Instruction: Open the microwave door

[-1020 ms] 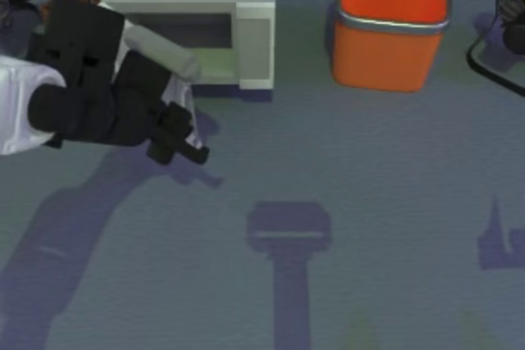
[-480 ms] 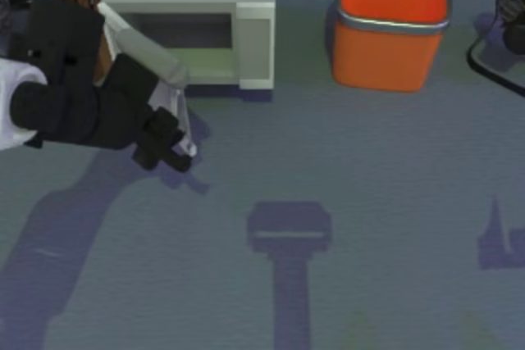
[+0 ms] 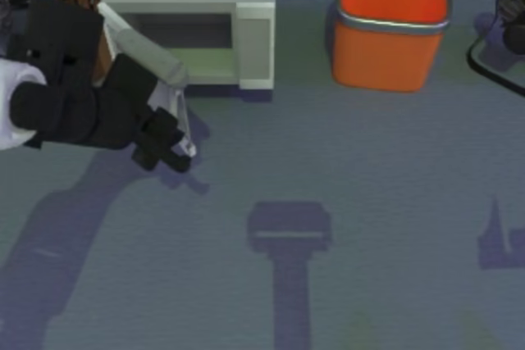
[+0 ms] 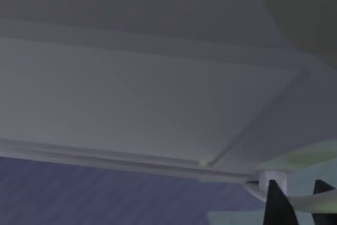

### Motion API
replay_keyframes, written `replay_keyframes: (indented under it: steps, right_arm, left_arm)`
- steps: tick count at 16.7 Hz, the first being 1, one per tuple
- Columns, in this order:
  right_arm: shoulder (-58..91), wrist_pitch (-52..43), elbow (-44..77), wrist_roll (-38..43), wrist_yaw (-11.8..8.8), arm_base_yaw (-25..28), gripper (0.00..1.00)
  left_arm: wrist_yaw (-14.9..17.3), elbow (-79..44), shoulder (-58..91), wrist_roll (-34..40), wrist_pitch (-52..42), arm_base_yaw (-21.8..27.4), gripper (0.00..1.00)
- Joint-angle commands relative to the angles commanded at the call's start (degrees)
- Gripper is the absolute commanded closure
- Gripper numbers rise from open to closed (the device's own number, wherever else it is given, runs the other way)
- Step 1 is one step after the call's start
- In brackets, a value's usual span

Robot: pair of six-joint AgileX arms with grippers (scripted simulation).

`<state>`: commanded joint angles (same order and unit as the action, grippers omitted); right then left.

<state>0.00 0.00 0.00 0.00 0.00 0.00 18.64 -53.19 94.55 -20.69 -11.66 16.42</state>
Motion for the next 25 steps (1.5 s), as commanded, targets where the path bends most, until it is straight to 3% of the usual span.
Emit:
replay_keyframes:
  steps: [16, 25]
  right_arm:
    - [0.00, 0.00, 0.00, 0.00, 0.00, 0.00, 0.00]
    - [0.00, 0.00, 0.00, 0.00, 0.00, 0.00, 0.00]
  left_arm:
    - [0.00, 0.00, 0.00, 0.00, 0.00, 0.00, 1.00]
    - [4.00, 0.11, -0.44, -5.85, -2.42, -2.66, 1.00]
